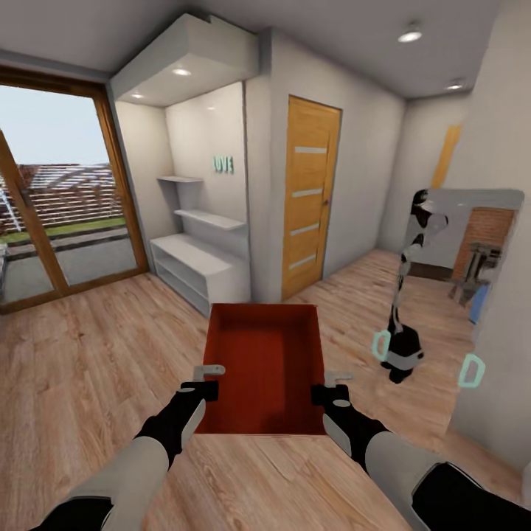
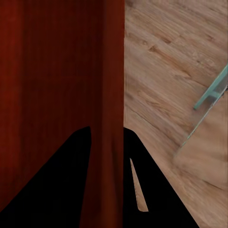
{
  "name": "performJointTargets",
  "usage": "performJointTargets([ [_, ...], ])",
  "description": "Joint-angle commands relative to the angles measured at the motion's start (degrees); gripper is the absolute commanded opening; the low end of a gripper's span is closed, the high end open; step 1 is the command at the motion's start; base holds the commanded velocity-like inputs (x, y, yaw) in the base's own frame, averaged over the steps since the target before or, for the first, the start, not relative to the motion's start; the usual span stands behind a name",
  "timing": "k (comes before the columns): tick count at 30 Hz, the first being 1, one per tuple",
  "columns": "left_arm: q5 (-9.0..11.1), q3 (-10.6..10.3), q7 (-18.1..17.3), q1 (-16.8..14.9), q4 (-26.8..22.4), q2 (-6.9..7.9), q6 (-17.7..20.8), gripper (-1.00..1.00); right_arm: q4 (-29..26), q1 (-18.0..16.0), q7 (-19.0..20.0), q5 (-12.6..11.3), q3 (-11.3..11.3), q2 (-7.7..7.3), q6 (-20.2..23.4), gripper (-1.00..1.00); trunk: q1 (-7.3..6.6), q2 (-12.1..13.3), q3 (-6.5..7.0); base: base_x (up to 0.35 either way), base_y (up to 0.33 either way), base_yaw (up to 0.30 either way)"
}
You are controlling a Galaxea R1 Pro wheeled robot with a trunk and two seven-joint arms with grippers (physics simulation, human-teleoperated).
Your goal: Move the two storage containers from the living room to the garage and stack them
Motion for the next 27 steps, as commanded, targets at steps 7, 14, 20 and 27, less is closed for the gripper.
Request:
performJointTargets([
  [7,0.9,-0.68,0.22,-0.01,1.12,2.22,0.22,-1.0,-0.19,-0.12,0.04,0.23,-0.5,-0.14,-2.06,-1.0,0.07,-0.13,-0.12,0.322,0.0,0.165],
  [14,0.9,-0.72,0.22,-0.01,1.1,2.22,0.22,-1.0,-0.2,-0.12,0.04,0.18,-0.5,-0.14,-2.06,-1.0,0.07,-0.13,-0.12,0.322,0.0,0.007],
  [20,0.9,-0.7,0.21,-0.01,1.11,2.2,0.22,-1.0,-0.2,-0.12,0.04,0.21,-0.5,-0.14,-2.06,-1.0,0.07,-0.13,-0.12,0.322,0.0,0.0],
  [27,0.9,-0.72,0.21,-0.01,1.13,2.2,0.22,-1.0,-0.2,-0.12,0.04,0.24,-0.5,-0.14,-2.06,-1.0,0.07,-0.13,-0.12,0.322,0.0,0.0],
])
